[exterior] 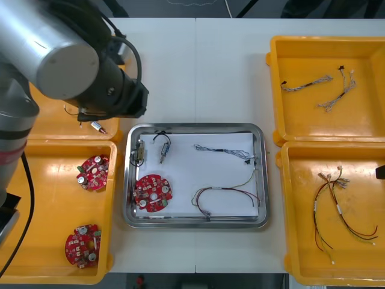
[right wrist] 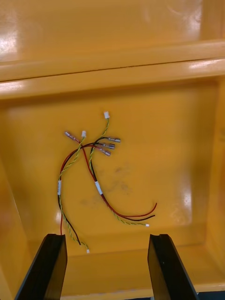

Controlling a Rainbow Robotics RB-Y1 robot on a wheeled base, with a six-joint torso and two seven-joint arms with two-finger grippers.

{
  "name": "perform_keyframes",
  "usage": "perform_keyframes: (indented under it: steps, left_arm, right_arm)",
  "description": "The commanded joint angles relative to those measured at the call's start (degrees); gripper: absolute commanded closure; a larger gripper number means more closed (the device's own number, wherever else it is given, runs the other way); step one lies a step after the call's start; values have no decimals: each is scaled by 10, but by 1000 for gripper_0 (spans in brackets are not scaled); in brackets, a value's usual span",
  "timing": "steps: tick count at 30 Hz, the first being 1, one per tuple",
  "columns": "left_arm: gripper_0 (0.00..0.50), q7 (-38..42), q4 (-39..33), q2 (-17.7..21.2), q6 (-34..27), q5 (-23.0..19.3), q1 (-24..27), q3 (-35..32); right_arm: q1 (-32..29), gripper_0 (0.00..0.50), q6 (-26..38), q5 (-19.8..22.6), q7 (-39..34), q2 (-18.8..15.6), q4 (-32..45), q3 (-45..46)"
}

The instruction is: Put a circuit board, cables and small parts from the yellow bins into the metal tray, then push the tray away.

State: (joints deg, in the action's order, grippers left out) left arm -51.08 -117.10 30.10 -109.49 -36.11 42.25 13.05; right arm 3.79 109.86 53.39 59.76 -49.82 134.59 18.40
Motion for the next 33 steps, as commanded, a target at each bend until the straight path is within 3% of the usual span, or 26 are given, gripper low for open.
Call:
perform_keyframes:
  steps: [1, 8, 13, 20, 25, 30, 33]
  left_arm:
    - [0, -90, -37, 45, -5, -20, 8, -64]
    - [0, -148, -45, 90, -5, -60, -44, -137]
    - [0, -166, -60, 124, -5, -74, -104, -177]
    - [0, -172, -86, 141, -5, -86, -169, -230]
    - [0, -178, -96, 153, -5, -95, -210, -262]
    - [0, -182, -108, 163, -5, -105, -249, -290]
    - [0, -183, -115, 170, -5, -111, -274, -303]
  right_arm:
    - [24, 0, 1, 9, 30, -37, 45, -42]
    - [92, 0, 1, 32, 48, -46, 63, -110]
    - [180, 0, 1, 38, 62, -47, 61, -209]
    - [282, 0, 1, 36, 76, -41, 59, -331]
    - [351, 0, 1, 30, 89, -3, 43, -407]
    - [400, 0, 1, 24, 103, 61, 9, -463]
    - [428, 0, -4, 7, 147, 92, -12, -503]
